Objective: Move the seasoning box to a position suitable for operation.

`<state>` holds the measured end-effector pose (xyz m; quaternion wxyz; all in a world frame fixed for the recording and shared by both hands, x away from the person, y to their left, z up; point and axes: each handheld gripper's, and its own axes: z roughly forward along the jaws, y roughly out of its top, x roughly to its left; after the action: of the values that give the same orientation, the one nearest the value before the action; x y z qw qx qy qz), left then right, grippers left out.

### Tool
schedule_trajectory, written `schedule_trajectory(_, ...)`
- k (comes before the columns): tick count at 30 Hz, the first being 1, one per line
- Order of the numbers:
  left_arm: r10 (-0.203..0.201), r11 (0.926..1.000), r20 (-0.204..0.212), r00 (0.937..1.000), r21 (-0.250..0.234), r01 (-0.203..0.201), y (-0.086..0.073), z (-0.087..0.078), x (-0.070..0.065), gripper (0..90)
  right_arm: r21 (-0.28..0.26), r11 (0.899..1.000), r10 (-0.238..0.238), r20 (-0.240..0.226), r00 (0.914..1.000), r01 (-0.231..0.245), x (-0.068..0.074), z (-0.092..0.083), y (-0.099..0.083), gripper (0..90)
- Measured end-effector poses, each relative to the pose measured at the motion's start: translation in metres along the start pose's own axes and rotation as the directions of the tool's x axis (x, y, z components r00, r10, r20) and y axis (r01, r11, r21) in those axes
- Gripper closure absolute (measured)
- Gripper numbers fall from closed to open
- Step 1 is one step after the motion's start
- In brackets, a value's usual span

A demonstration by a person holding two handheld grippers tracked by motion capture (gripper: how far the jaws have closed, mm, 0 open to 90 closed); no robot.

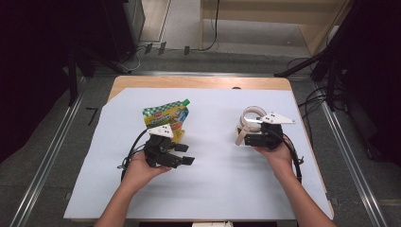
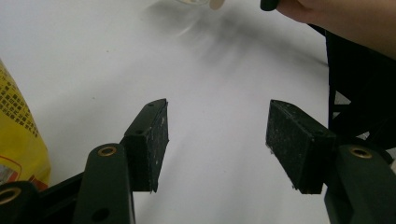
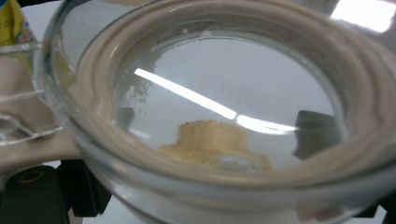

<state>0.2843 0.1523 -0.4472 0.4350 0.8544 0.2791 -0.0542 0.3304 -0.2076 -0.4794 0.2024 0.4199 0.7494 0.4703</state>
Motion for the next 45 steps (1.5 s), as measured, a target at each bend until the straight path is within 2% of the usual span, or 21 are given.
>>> schedule_trajectory(3, 0.008, 0.9999, -0.009, 0.9999, 0.007, -0.008, 0.0, 0.0, 0.001, 39.6, 0.005, 1.0, 0.0, -0.015, 0.9999, 0.0, 0.005, -0.002, -0.004, 12.2)
schedule_trajectory(5, 0.003, 1.0, -0.006, 1.0, 0.002, -0.003, 0.001, 0.0, 0.002, 39.6, 0.012, 1.0, -0.025, -0.013, 0.9996, 0.025, 0.009, -0.004, -0.006, 12.2)
schedule_trajectory(10, 0.005, 1.0, -0.01, 0.9999, -0.003, -0.005, 0.002, 0.001, 0.002, 39.7, 0.02, 0.999, -0.045, -0.045, 0.998, 0.046, 0.021, -0.006, -0.009, 12.1)
schedule_trajectory(15, 0.009, 0.9999, -0.025, 0.9996, -0.005, -0.009, 0.003, 0.001, 0.003, 40.1, 0.021, 0.999, -0.044, -0.079, 0.9959, 0.046, 0.035, -0.003, -0.011, 12.1)
schedule_trajectory(21, 0.005, 0.9998, -0.029, 0.9996, -0.02, -0.005, 0.003, -0.001, 0.004, 40.1, 0.033, 0.997, -0.064, -0.13, 0.9894, 0.069, 0.053, 0.003, -0.014, 12.1)
schedule_trajectory(29, 0.003, 0.9999, -0.044, 0.999, -0.012, -0.004, 0.003, -0.001, 0.005, 39.2, 0.047, 0.991, -0.117, -0.199, 0.973, 0.129, 0.084, 0.012, -0.018, 12.1)
schedule_trajectory(37, 0.004, 0.9999, -0.046, 0.999, -0.013, -0.004, 0.003, -0.001, 0.004, 39.3, 0.074, 0.981, -0.153, -0.261, 0.9531, 0.178, 0.106, 0.02, -0.023, 12.1)
schedule_trajectory(40, 0.006, 0.9999, -0.044, 0.999, -0.011, -0.006, 0.003, 0.0, 0.004, 39.4, 0.082, 0.975, -0.177, -0.272, 0.9458, 0.206, 0.11, 0.023, -0.028, 12.0)
schedule_trajectory(41, 0.006, 0.9999, -0.045, 0.999, -0.011, -0.006, 0.003, 0.0, 0.004, 39.5, 0.066, 0.974, -0.192, -0.267, 0.9445, 0.217, 0.111, 0.023, -0.03, 12.1)
schedule_trajectory(44, 0.015, 0.9999, -0.042, 0.999, -0.007, -0.015, 0.003, 0.001, 0.002, 39.6, 0.046, 0.973, -0.204, -0.301, 0.9316, 0.228, 0.107, 0.022, -0.033, 11.9)
schedule_trajectory(45, 0.013, 0.9999, -0.041, 0.9991, -0.008, -0.014, 0.003, 0.001, 0.002, 39.6, 0.047, 0.972, -0.205, -0.302, 0.9312, 0.229, 0.107, 0.022, -0.033, 11.8)
